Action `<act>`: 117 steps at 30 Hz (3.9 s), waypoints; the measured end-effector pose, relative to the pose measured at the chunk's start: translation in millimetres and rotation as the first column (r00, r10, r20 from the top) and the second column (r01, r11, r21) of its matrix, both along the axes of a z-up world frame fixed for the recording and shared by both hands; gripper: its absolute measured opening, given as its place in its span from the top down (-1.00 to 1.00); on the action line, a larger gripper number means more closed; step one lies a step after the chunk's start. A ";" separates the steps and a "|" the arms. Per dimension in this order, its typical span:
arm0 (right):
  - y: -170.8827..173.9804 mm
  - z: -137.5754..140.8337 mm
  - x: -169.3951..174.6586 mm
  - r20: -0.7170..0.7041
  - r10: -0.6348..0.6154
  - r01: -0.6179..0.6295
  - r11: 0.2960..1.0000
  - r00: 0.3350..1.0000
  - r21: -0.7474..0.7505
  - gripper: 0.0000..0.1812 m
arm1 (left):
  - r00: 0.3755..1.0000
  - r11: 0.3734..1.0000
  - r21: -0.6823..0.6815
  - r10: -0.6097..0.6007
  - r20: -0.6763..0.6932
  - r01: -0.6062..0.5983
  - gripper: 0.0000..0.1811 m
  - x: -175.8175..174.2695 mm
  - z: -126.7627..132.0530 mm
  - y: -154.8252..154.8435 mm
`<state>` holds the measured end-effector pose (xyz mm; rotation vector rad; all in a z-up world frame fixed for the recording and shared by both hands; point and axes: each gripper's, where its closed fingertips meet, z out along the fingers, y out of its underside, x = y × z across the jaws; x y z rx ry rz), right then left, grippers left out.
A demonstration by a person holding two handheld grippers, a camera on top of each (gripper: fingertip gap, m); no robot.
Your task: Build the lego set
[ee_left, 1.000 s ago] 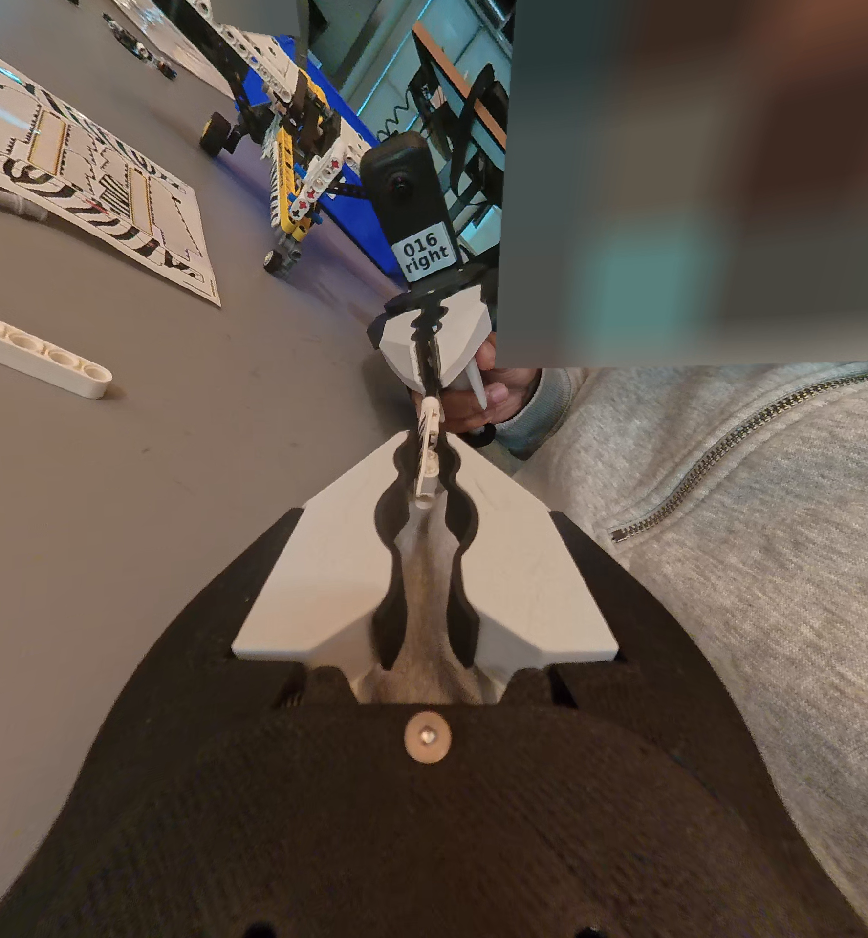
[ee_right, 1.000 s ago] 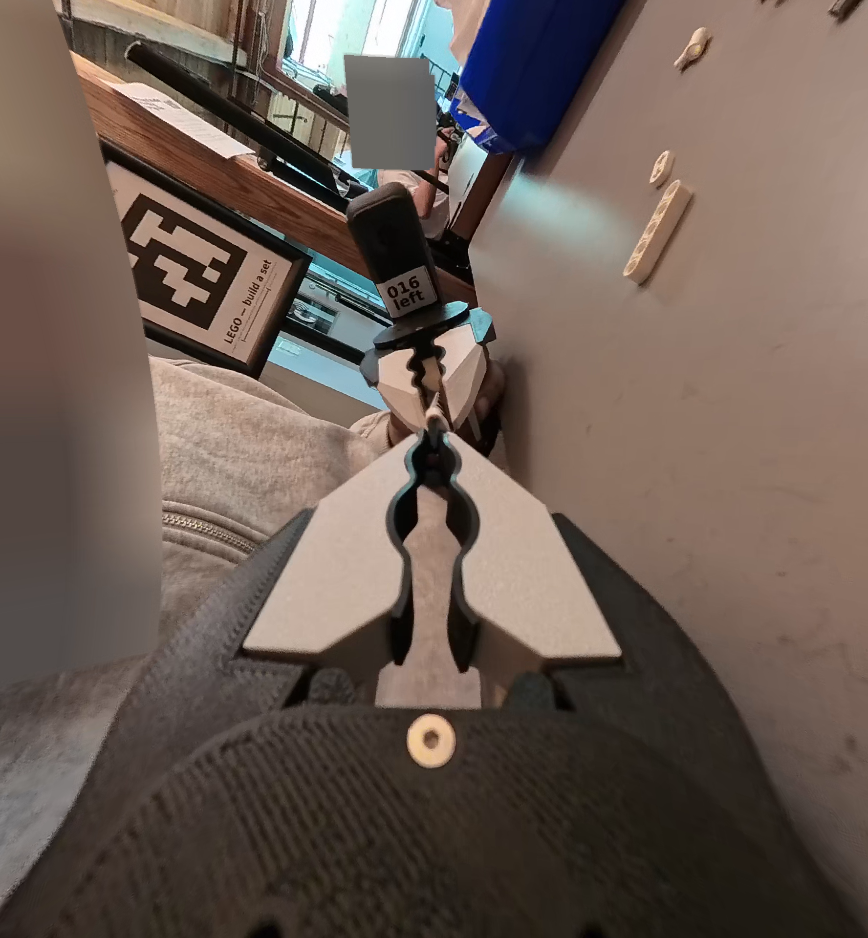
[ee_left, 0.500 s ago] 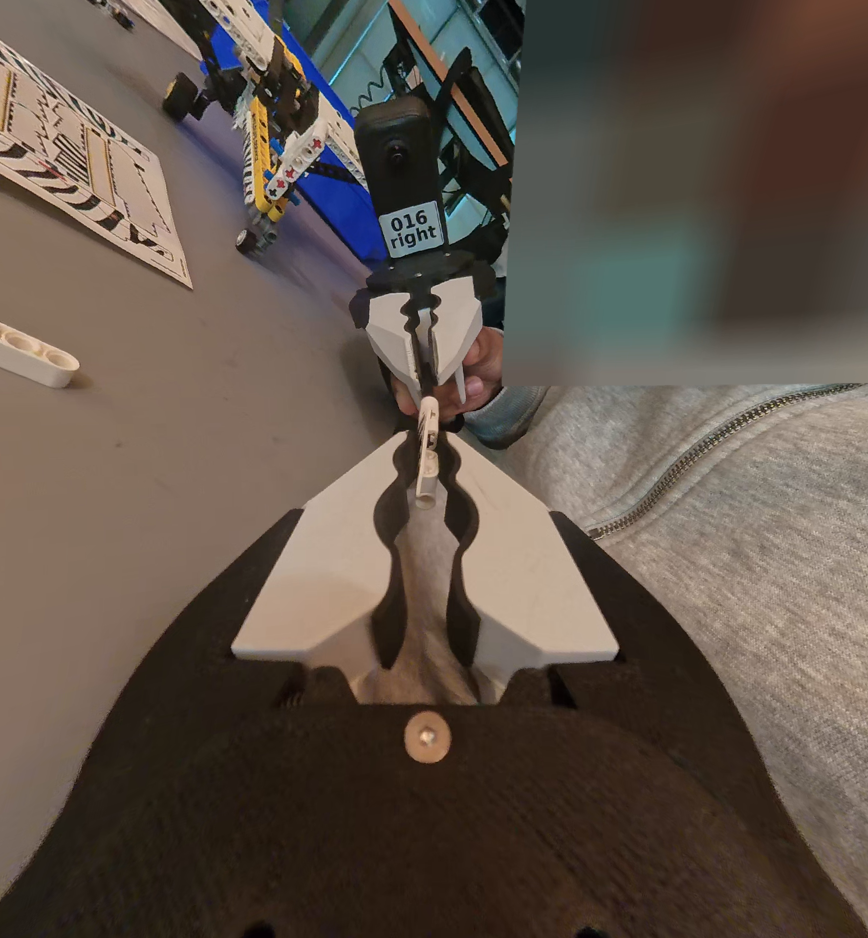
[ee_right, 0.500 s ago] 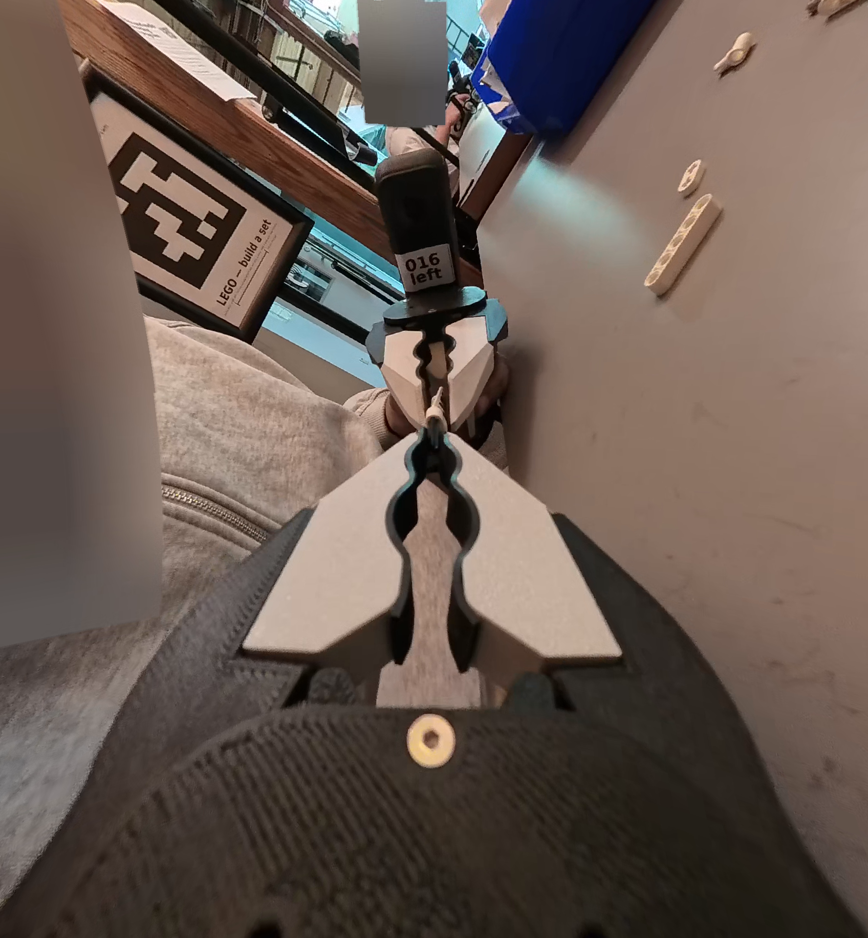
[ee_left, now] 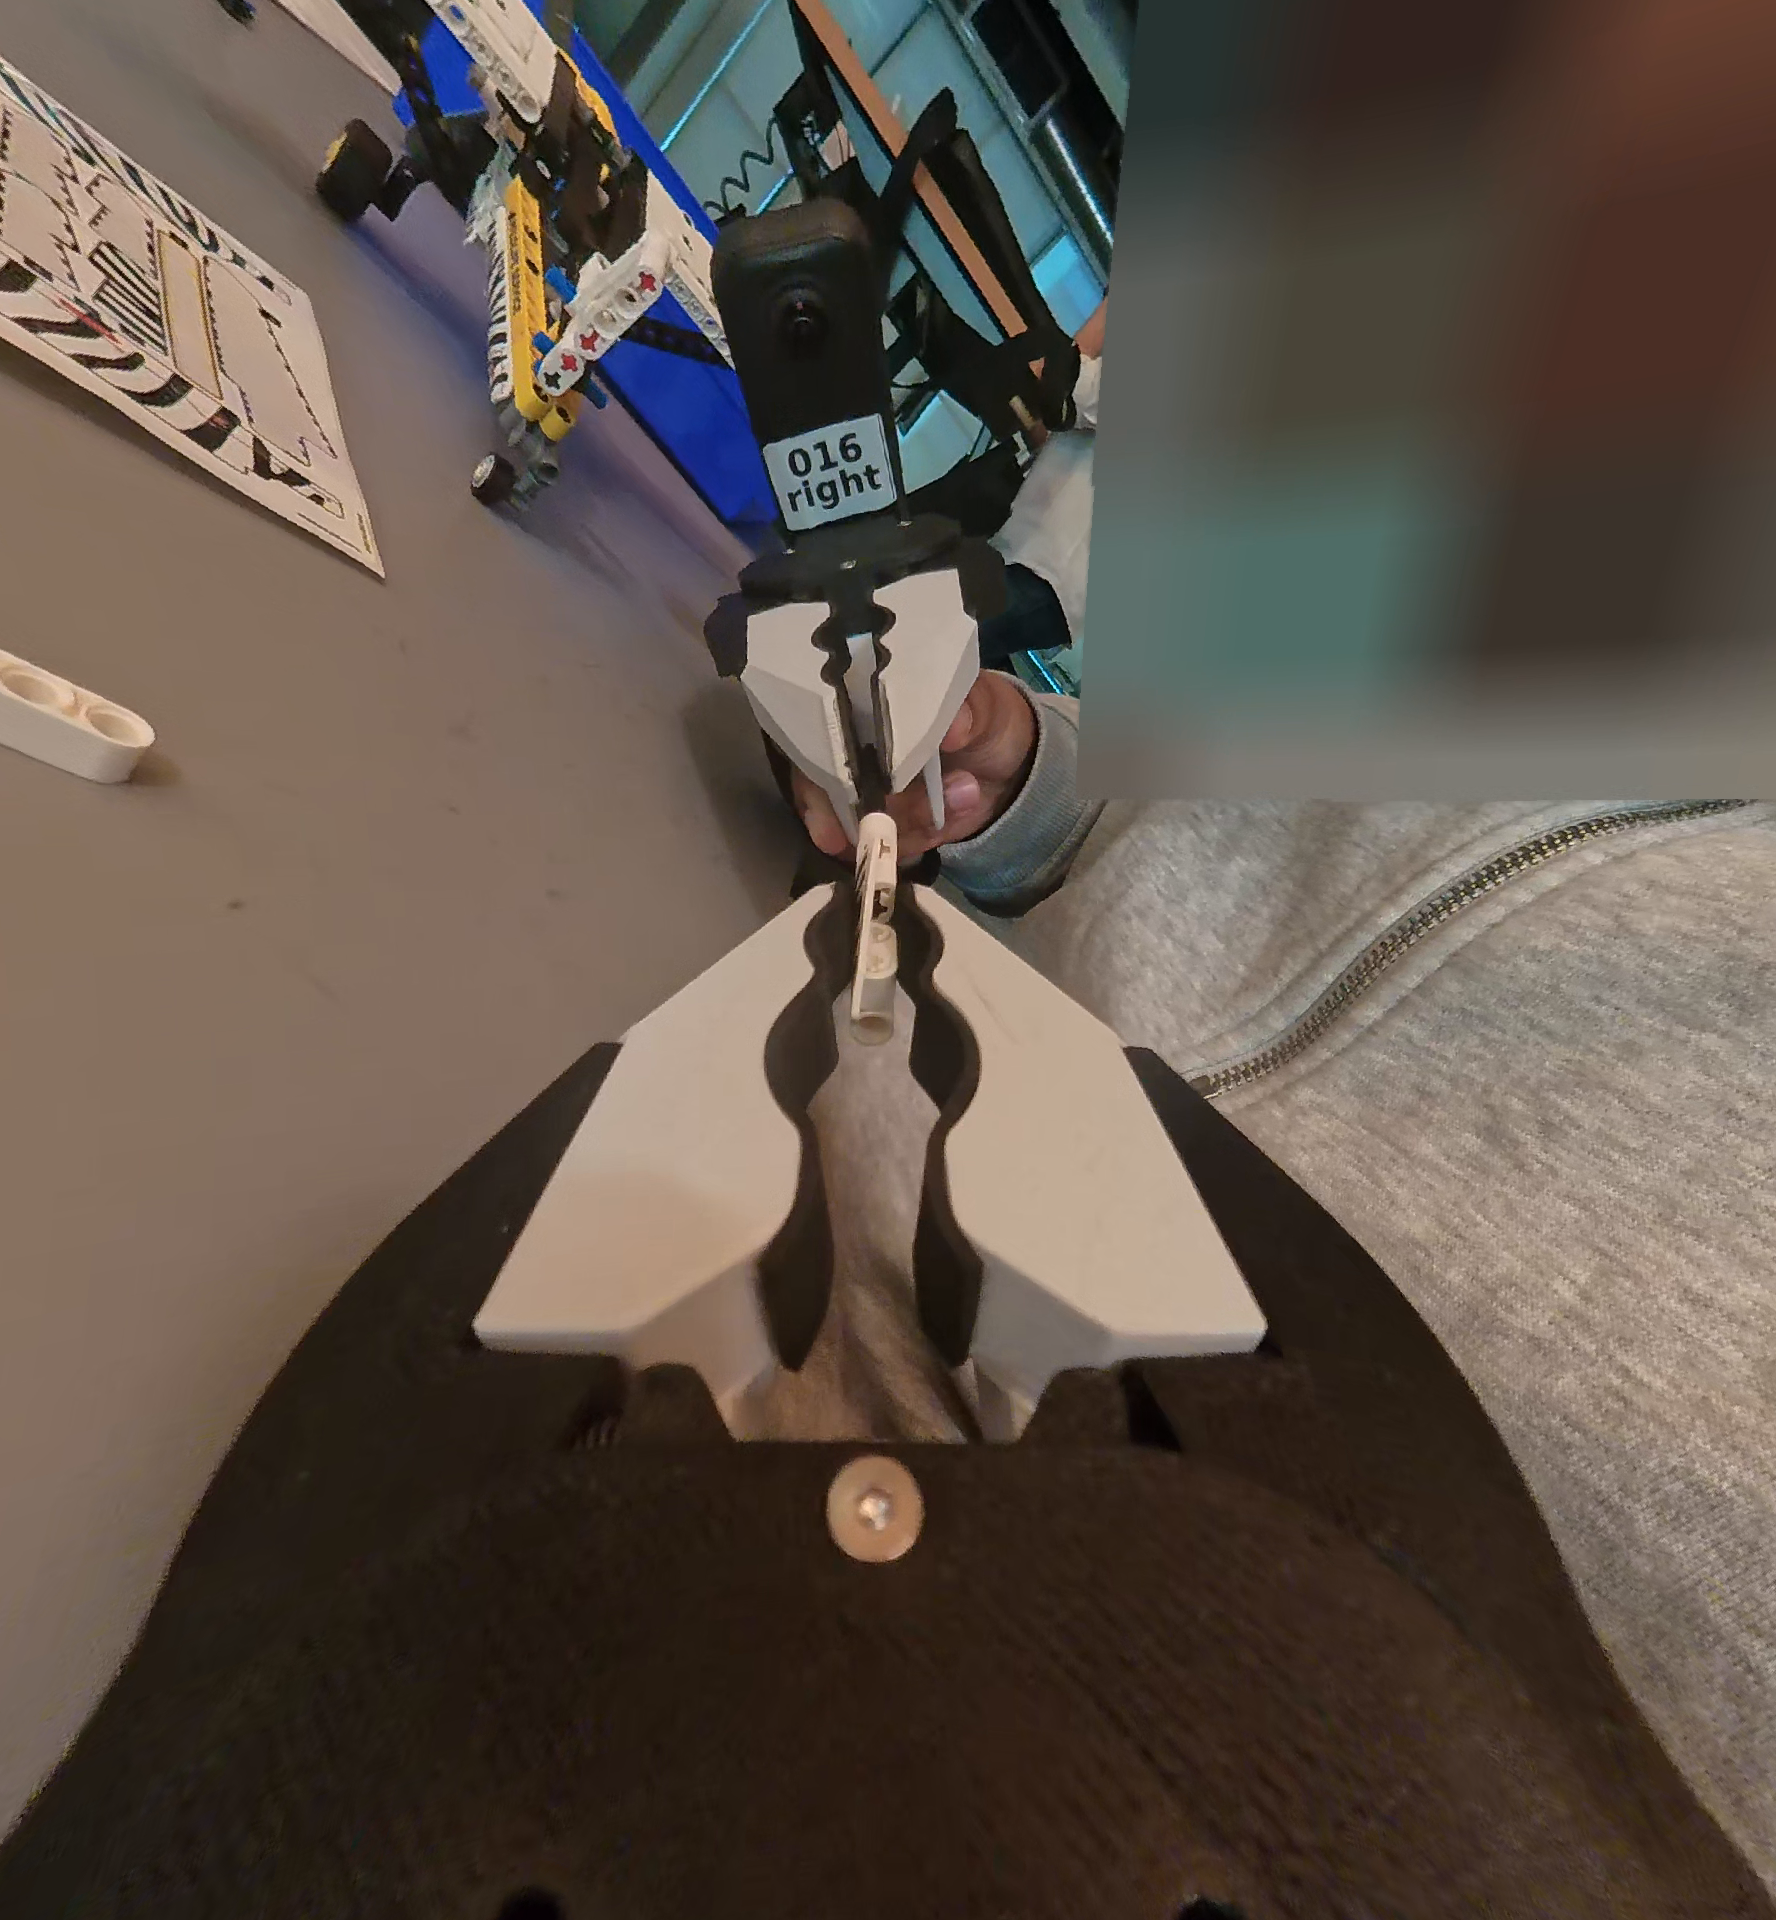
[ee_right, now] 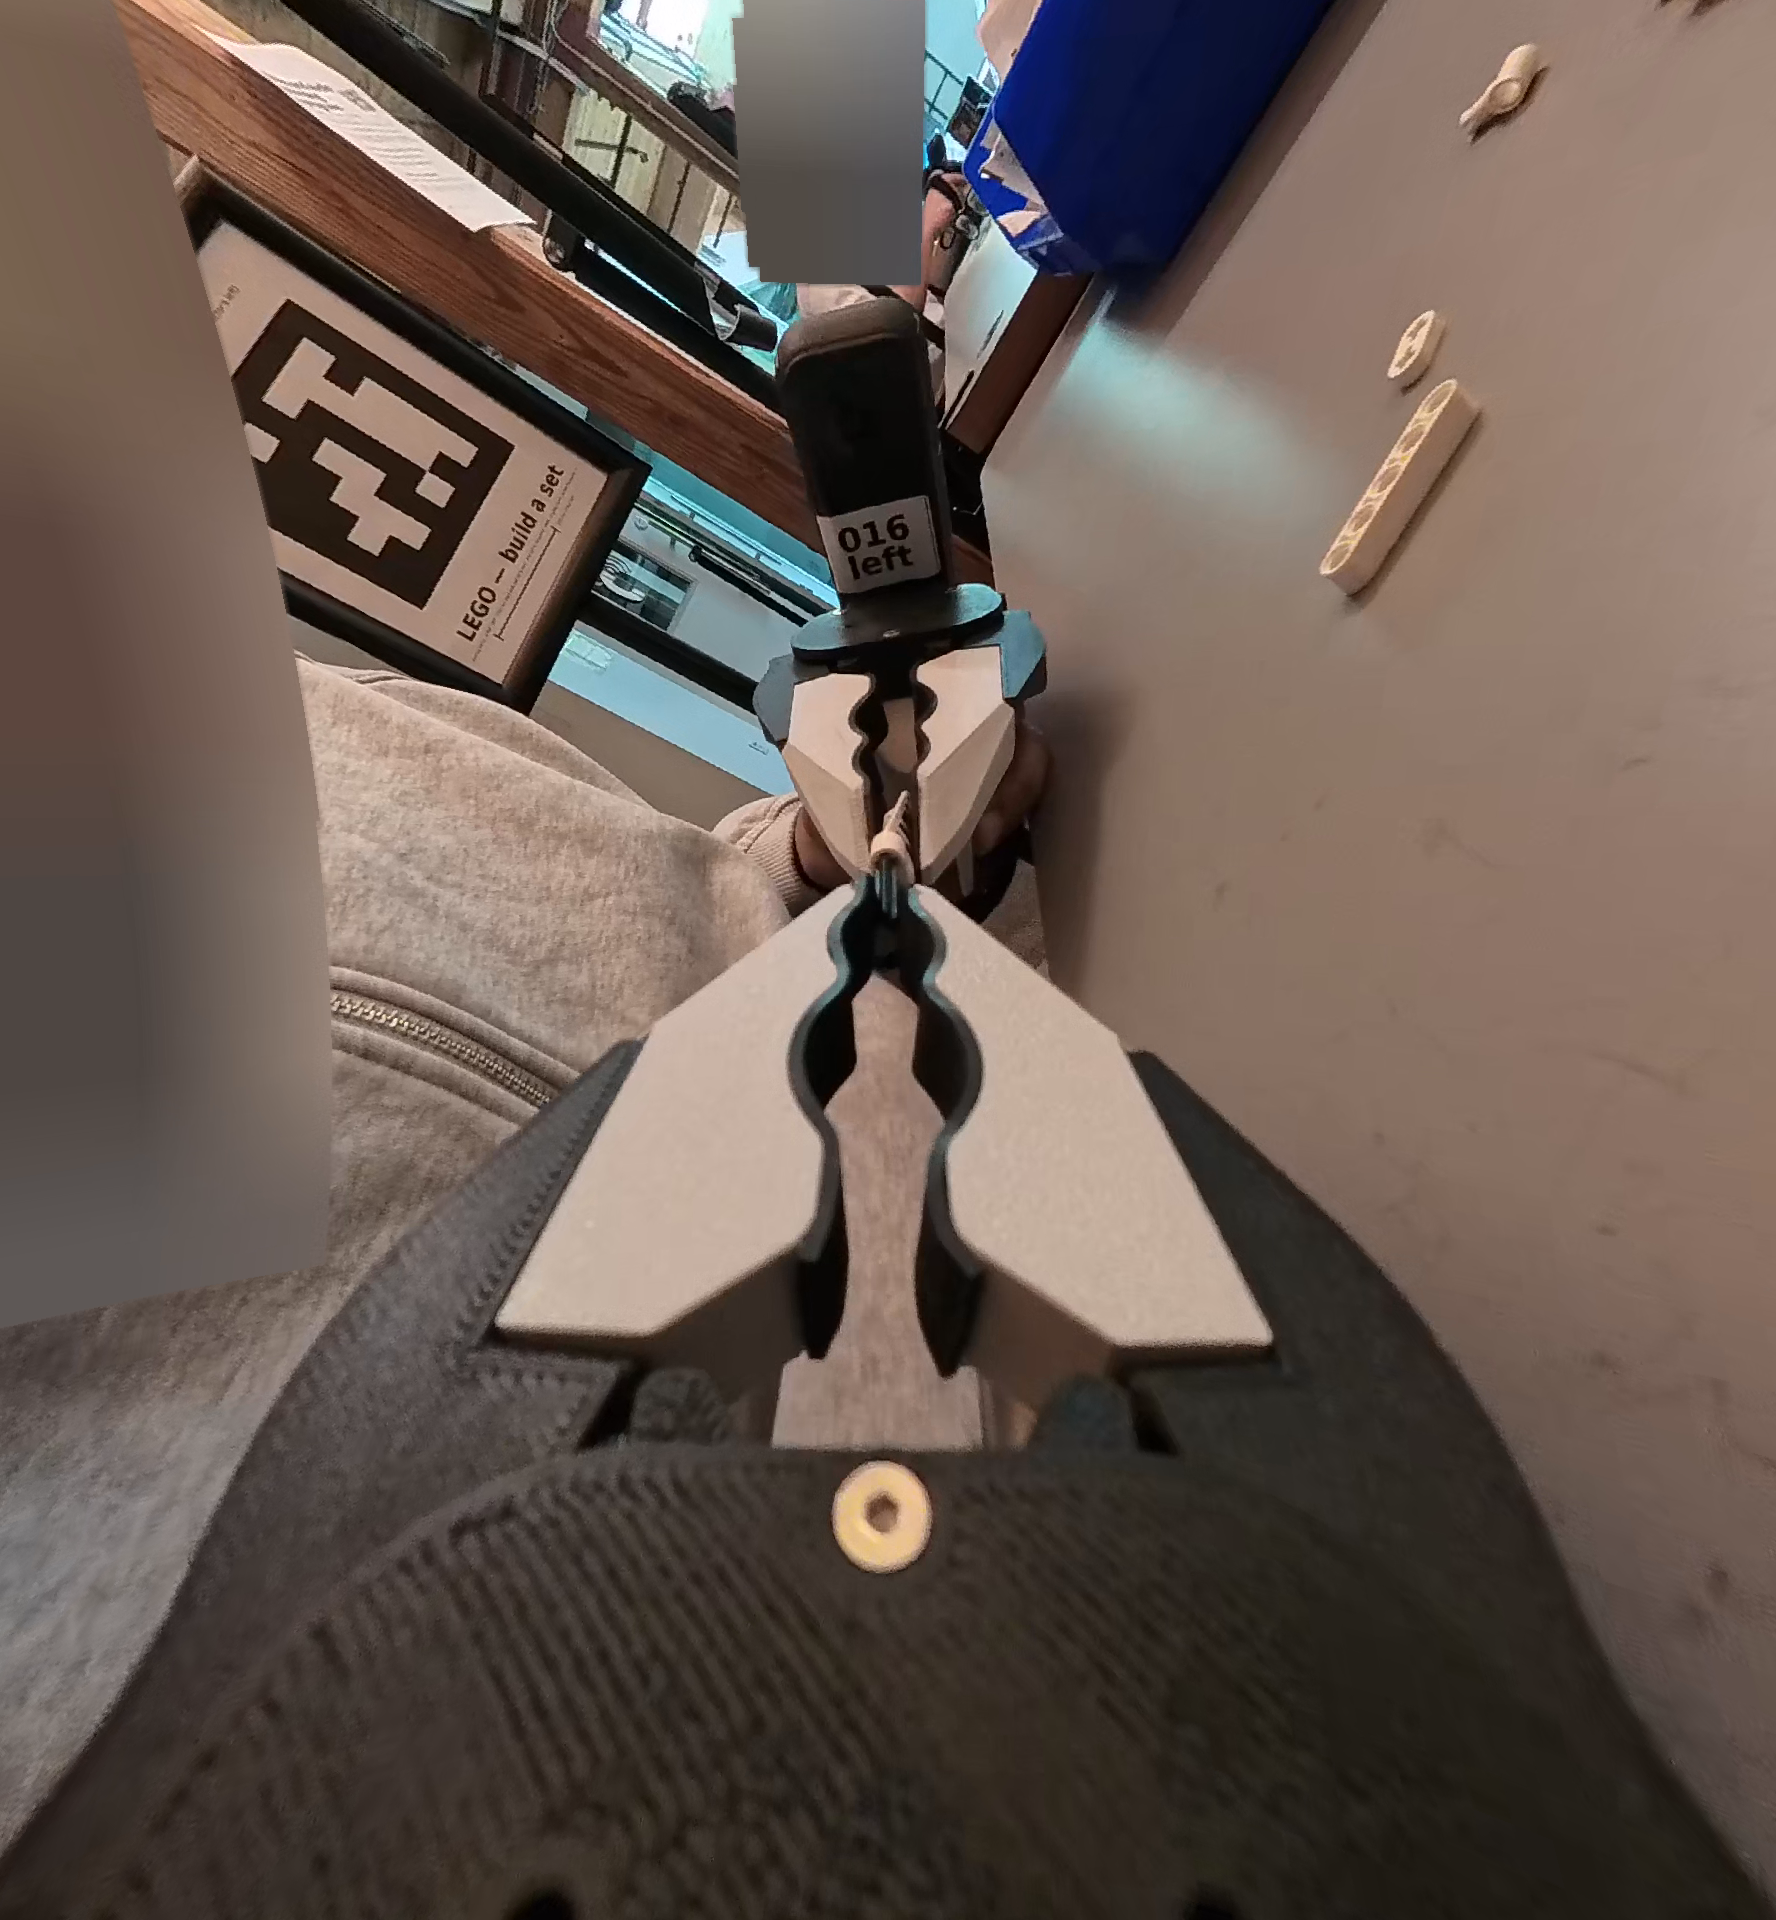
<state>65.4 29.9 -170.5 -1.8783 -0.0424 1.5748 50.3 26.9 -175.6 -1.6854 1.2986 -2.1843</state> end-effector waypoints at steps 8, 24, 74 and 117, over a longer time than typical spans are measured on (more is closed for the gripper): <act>0.3 -2.3 -2.6 0.042 -0.011 0.011 1.000 0.999 0.014 0.97 | 1.000 1.000 -0.001 -0.004 -0.014 0.004 0.97 1.3 -1.3 0.3; -1.3 -5.7 -5.5 0.068 0.039 -0.039 0.999 0.997 -0.001 0.97 | 0.998 0.999 0.009 -0.049 -0.047 0.050 0.96 0.2 -5.1 -2.7; 11.5 5.2 -15.4 0.074 0.063 -0.069 0.994 0.995 0.087 0.98 | 0.993 0.996 -0.005 0.093 0.068 -0.093 0.95 -11.2 8.6 17.7; 2.2 7.9 -11.5 0.542 -0.021 -0.288 0.830 0.840 0.477 0.98 | 0.985 0.985 -0.028 0.172 -0.012 -0.172 1.00 -0.5 6.9 13.0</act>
